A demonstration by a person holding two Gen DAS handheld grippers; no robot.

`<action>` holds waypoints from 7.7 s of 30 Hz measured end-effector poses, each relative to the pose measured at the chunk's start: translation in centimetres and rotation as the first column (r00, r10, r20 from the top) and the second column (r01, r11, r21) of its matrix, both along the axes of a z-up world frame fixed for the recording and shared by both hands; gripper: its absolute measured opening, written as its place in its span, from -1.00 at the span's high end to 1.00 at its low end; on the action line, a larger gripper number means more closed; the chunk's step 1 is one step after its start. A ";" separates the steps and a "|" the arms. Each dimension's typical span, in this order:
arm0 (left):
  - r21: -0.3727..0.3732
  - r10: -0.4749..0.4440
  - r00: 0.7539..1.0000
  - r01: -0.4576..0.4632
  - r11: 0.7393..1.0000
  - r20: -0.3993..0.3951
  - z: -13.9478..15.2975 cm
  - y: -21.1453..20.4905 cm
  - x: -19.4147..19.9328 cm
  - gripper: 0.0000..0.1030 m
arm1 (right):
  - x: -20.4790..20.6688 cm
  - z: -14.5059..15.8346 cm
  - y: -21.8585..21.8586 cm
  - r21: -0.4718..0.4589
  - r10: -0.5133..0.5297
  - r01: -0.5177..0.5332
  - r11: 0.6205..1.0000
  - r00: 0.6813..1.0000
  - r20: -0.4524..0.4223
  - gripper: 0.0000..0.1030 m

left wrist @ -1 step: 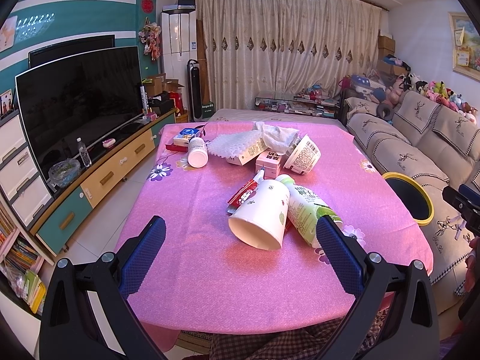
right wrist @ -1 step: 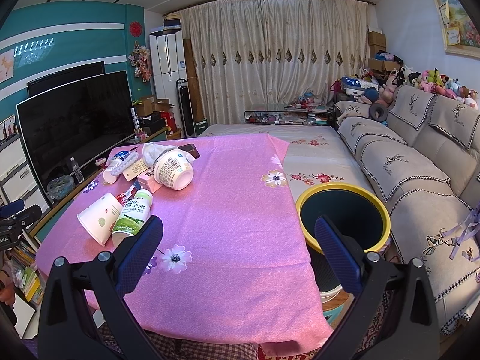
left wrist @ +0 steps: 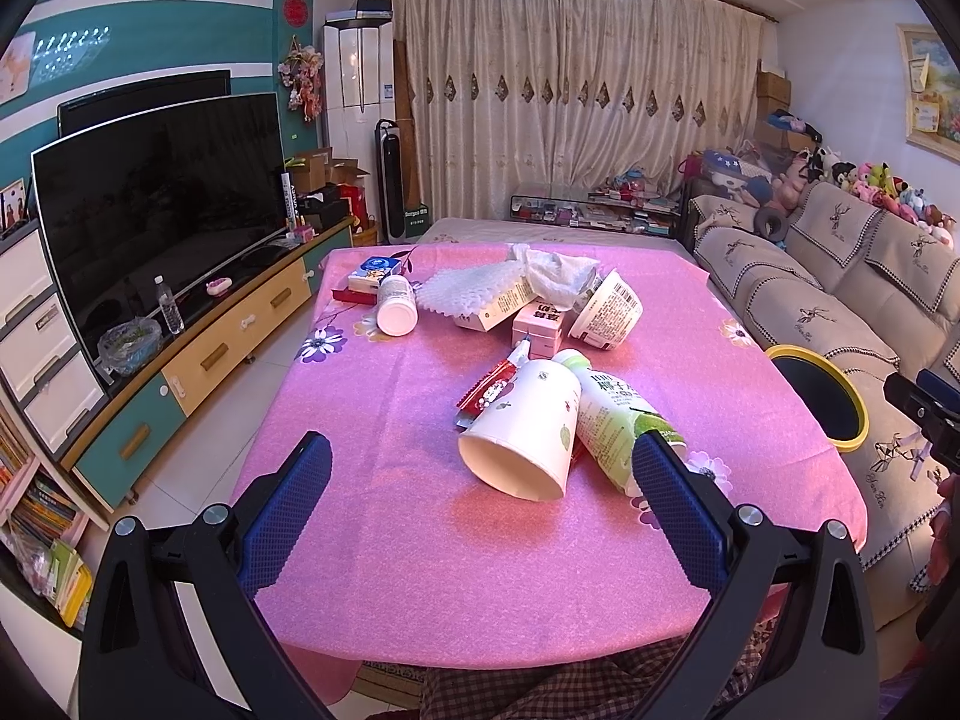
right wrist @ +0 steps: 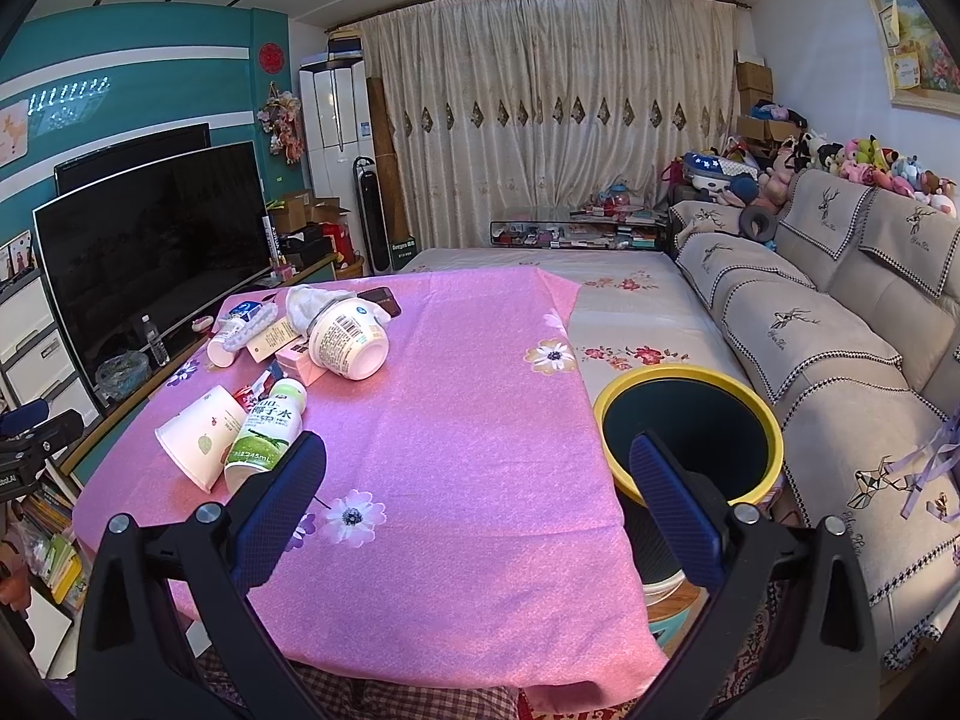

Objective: Collect trash
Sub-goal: 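Reach the right gripper to the green-labelled bottle and grasp it, then carry the bottle with the right gripper over the yellow bin and release, then grasp the white paper cup with the left gripper and drop it into the bin, then reach the right gripper to the red snack wrapper and grasp it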

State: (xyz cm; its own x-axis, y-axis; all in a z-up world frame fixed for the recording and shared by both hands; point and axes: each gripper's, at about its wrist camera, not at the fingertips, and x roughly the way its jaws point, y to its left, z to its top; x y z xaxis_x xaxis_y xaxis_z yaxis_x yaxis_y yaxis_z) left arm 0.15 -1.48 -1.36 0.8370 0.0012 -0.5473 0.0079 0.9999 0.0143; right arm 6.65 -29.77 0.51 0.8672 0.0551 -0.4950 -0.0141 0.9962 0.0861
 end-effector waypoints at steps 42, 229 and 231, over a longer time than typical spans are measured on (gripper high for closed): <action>-0.033 0.053 0.995 -0.056 0.998 -0.081 -3.0 4.1 3.7 -0.92 | 10.1 -9.8 14.2 0.174 0.310 -0.273 0.946 0.919 -0.242 0.03; -0.048 -0.071 0.996 0.073 0.996 0.050 1.4 4.8 7.0 -0.76 | 13.5 -8.4 4.9 0.051 0.168 -0.161 0.986 0.958 -0.232 -0.26; -0.059 -0.051 0.998 0.054 0.997 0.046 1.1 6.3 6.8 -0.76 | 14.0 -8.5 8.5 0.078 0.267 -0.256 0.964 0.933 -0.242 -0.27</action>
State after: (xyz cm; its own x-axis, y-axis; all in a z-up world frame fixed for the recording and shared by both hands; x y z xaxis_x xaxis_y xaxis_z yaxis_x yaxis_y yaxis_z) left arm 6.91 4.80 -0.28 0.8582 -0.0752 -0.5077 0.0612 0.9971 -0.0442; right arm 20.63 -21.26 -8.02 0.6690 0.2898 -0.6845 -0.2459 0.9553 0.1642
